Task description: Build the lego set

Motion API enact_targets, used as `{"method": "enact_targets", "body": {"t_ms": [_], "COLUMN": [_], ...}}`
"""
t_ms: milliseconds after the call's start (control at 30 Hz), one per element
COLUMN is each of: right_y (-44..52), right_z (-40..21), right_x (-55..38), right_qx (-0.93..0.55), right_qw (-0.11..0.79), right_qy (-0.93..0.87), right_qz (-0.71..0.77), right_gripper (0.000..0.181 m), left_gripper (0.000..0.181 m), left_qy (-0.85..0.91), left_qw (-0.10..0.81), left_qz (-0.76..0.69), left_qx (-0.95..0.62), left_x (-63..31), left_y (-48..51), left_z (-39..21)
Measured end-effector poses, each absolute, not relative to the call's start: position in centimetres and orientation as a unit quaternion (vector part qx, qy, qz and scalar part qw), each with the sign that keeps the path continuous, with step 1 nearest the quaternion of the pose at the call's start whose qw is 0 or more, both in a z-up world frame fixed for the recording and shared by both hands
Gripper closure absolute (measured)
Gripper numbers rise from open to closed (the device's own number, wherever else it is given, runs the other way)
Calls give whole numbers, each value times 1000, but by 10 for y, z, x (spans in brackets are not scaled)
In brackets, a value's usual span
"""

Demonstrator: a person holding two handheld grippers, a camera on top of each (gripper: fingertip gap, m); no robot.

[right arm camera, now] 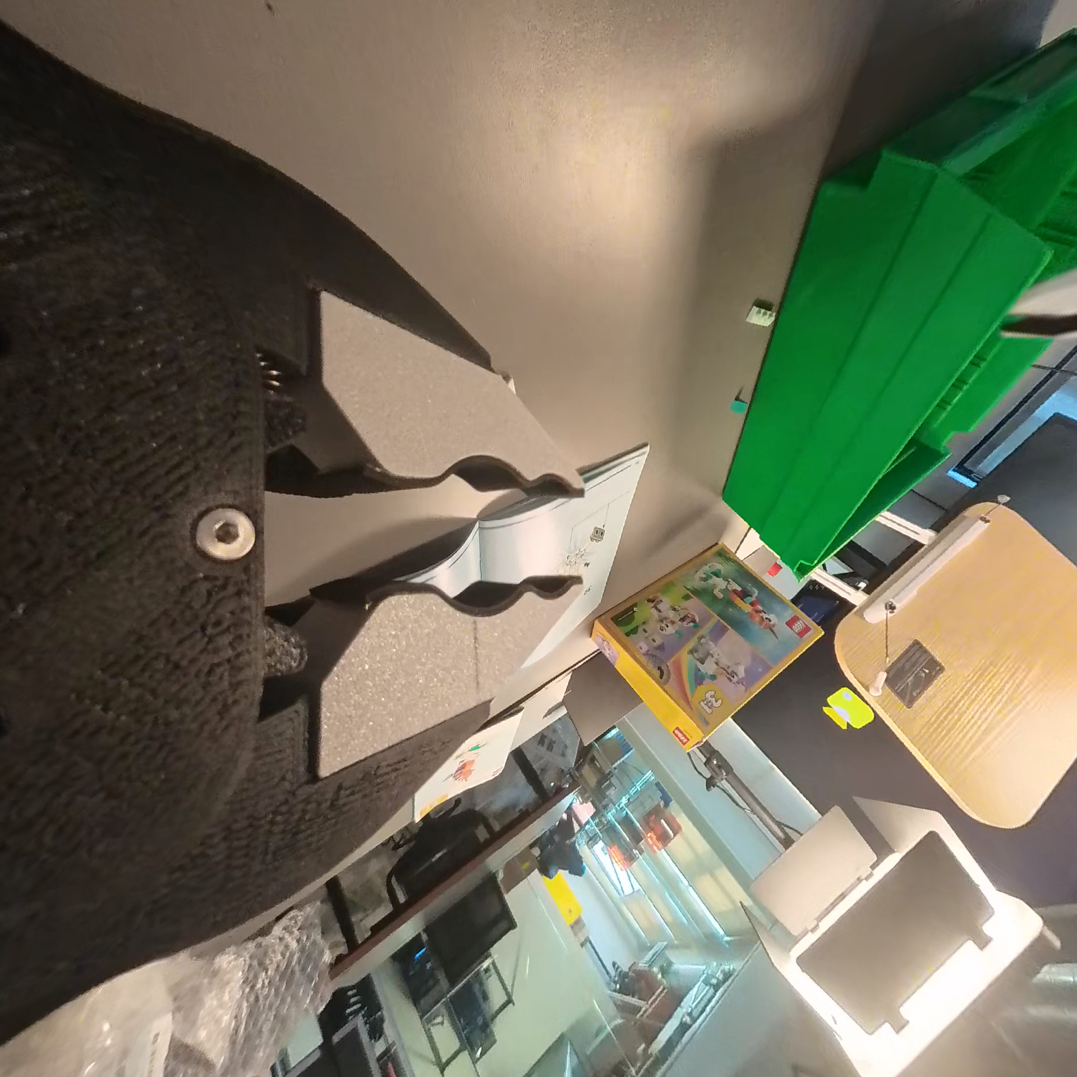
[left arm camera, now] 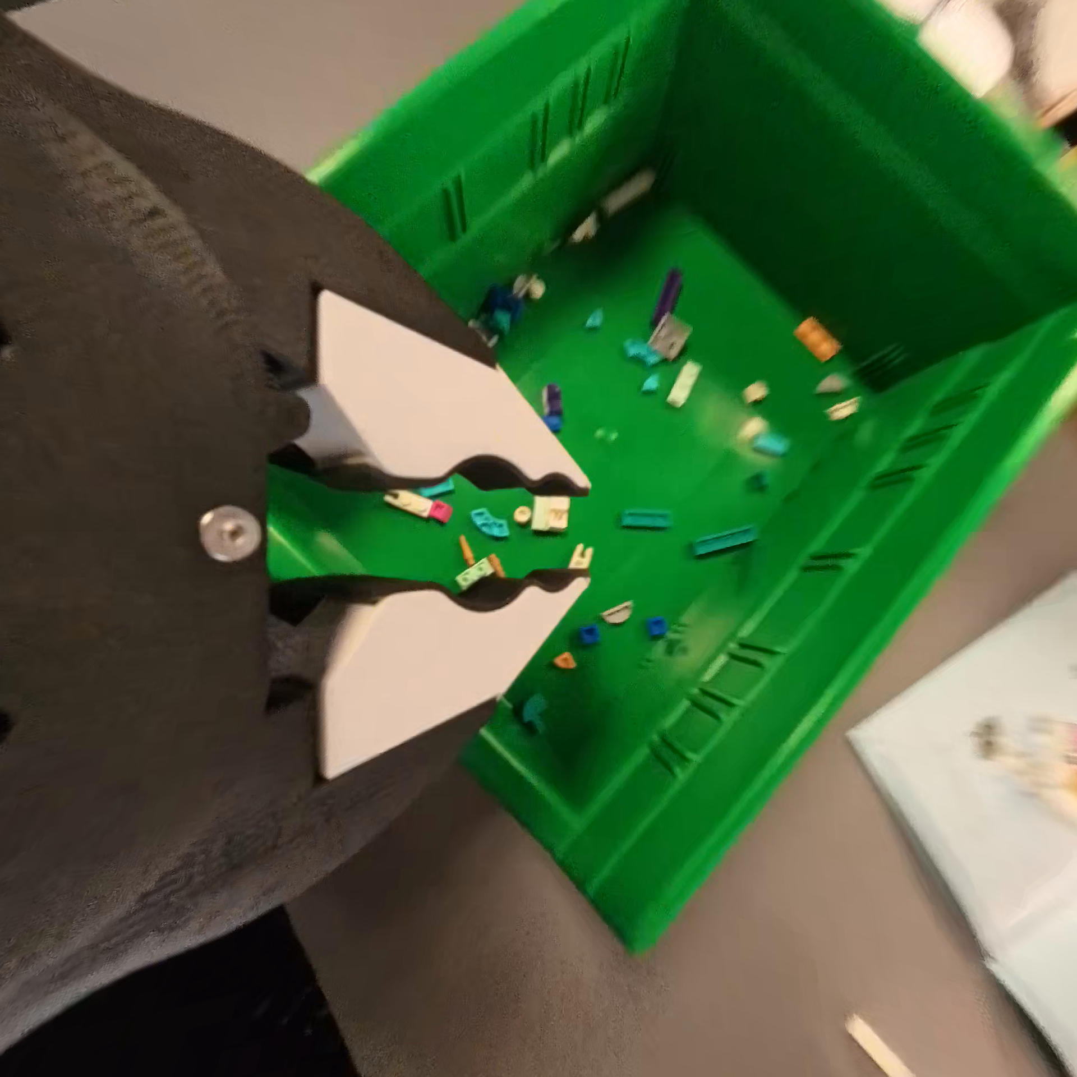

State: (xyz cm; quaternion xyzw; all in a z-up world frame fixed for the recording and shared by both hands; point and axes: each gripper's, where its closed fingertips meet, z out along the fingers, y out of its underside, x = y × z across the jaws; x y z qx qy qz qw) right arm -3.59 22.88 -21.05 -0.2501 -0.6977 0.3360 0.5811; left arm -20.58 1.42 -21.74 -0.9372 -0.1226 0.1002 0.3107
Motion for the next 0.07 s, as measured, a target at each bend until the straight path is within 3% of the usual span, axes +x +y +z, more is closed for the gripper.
{"method": "enact_targets", "body": {"t_ms": [33, 67], "right_y": [230, 231], "right_z": [-210, -210], "right_x": [-36, -36], "right_qx": [-252, -254], "right_qw": [582, 582], "right_qy": [-697, -696], "right_qz": [336, 336], "right_gripper": [157, 157], "left_gripper": [160, 160], "left_qy": [-130, -137], "left_qw": [276, 249], "left_qz": [85, 68], "left_qx": [-949, -956], "left_x": [-204, -202], "left_y": [13, 14], "left_z": [-231, -242]}}
